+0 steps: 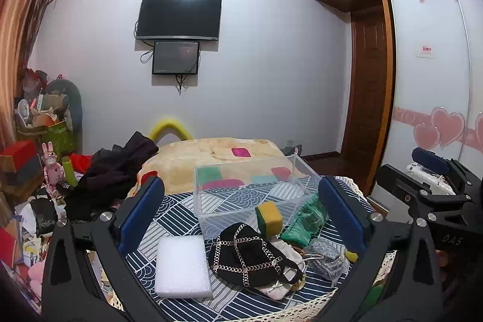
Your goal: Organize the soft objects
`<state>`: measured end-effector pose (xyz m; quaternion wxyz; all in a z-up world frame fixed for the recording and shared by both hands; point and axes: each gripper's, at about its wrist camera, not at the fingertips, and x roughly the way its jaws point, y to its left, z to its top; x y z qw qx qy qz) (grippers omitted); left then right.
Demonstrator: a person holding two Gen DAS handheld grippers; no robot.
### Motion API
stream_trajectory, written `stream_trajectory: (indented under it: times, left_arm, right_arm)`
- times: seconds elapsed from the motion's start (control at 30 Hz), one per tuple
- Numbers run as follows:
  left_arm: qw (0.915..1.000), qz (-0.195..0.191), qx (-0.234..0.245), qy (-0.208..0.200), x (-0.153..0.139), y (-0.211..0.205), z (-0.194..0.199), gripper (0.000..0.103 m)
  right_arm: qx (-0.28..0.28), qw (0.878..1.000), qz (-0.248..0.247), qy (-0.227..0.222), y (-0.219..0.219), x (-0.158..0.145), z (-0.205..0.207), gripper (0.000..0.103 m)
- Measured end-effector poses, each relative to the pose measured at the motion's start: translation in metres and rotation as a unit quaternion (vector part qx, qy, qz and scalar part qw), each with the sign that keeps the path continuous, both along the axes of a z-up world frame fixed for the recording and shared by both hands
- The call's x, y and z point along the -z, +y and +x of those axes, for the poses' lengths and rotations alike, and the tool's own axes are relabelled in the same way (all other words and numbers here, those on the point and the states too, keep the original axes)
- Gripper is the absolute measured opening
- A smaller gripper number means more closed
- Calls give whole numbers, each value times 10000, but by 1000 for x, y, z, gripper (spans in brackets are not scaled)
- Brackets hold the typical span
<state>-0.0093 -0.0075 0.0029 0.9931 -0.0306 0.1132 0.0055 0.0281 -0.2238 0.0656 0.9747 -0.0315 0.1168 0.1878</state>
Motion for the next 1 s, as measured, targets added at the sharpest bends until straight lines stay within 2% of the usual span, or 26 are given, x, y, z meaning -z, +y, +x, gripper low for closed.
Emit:
stream_trajectory:
  times: [1.0]
  left_arm:
    - [10000, -8, 29, 12, -3, -2, -1, 103]
  right_arm:
    - [-9, 10000, 17, -10, 1, -1, -1, 103]
